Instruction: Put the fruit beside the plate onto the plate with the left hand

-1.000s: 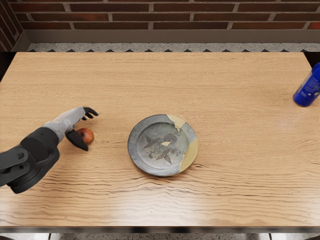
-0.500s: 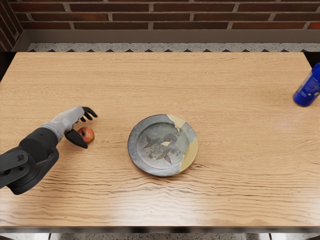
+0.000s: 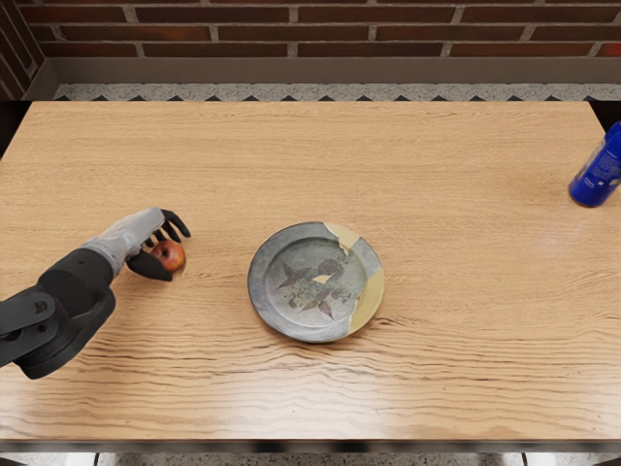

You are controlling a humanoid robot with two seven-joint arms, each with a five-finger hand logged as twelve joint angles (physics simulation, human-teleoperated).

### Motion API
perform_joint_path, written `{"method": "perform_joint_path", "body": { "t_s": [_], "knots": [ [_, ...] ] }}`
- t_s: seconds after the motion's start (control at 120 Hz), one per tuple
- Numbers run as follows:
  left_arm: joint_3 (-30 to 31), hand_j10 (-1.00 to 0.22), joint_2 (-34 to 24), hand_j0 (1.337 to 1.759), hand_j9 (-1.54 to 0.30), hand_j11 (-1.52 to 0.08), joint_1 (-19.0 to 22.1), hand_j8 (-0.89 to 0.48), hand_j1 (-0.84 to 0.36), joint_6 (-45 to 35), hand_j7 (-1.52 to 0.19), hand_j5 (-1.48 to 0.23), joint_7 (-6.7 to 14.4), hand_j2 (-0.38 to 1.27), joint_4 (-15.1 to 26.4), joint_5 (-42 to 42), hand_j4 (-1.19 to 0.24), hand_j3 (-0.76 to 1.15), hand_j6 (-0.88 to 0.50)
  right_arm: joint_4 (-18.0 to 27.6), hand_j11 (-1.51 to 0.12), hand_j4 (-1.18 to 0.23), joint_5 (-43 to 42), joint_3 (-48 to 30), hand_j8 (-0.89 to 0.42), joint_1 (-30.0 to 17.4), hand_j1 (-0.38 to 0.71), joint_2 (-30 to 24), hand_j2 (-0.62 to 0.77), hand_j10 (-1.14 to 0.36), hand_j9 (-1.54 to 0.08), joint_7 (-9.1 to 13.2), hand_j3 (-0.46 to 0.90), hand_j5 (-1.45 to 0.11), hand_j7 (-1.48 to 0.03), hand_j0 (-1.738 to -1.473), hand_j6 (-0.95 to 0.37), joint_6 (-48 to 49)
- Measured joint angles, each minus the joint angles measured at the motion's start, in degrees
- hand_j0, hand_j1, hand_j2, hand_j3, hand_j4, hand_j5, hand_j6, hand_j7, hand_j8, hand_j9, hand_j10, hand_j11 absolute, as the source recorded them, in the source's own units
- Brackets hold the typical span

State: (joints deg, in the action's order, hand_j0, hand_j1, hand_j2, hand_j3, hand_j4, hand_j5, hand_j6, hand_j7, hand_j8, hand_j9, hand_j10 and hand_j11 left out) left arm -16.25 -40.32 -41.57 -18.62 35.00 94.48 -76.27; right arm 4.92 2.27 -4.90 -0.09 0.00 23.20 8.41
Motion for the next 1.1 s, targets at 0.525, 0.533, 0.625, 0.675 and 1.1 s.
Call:
{"method": "perform_joint_path", "body": {
  "t_s": [0.525, 0.533, 0.625, 0.675, 1.1],
  "knots": [
    [-0.8, -0.62, -0.5, 1.652, -0.84, -0.84, 0.9, -0.49, -0.28, 0.1, -0.84, -0.84, 0.0, 0.20, 1.9, 0.2, -0.62, 0.02, -0.45, -0.1, 0.00, 0.00, -0.1, 0.1, 0.00, 0.0, -0.35, 0.0, 0.00, 0.00, 0.00, 0.0, 0.00, 0.00, 0.00, -1.658, 0.00, -0.1],
    [-0.9, -0.62, -0.5, 1.652, -0.85, -0.85, 0.9, -0.49, -0.28, 0.1, -0.84, -0.84, 0.0, 0.20, 2.0, 0.2, -0.62, 0.02, -0.45, -0.1, 0.00, 0.00, -0.1, 0.1, 0.00, 0.0, -0.35, 0.0, 0.00, 0.00, 0.00, 0.0, 0.00, 0.00, 0.00, -1.658, 0.00, -0.1],
    [-1.1, -0.65, -0.9, 1.652, -0.88, -0.88, 0.6, -0.49, -0.27, 0.1, -0.88, -0.89, 0.0, 0.24, 2.5, 0.3, -0.62, 0.01, -0.45, -0.1, 0.00, 0.00, -0.1, 0.1, 0.00, 0.0, -0.35, 0.0, 0.00, 0.00, 0.00, 0.0, 0.00, 0.00, 0.00, -1.658, 0.00, -0.1],
    [-1.4, -0.66, -1.4, 1.653, -0.90, -0.90, 0.5, -0.49, -0.28, 0.1, -0.90, -0.90, 0.0, 0.27, 2.9, 0.4, -0.63, 0.01, -0.45, -0.1, 0.00, 0.00, -0.1, 0.1, 0.00, 0.0, -0.35, 0.0, 0.00, 0.00, 0.00, 0.0, 0.00, 0.00, 0.00, -1.658, 0.00, -0.1],
    [-5.4, -0.70, -1.5, 1.655, -0.93, -0.93, -5.0, -0.44, -0.35, 0.5, -0.95, -0.98, 0.0, 0.38, 5.3, 2.5, -0.55, 0.00, -0.38, -0.2, 0.00, 0.00, -0.1, 0.1, 0.00, 0.0, -0.35, 0.0, 0.00, 0.00, 0.00, 0.0, 0.00, 0.00, 0.00, -1.658, 0.00, -0.1]
  ]
}}
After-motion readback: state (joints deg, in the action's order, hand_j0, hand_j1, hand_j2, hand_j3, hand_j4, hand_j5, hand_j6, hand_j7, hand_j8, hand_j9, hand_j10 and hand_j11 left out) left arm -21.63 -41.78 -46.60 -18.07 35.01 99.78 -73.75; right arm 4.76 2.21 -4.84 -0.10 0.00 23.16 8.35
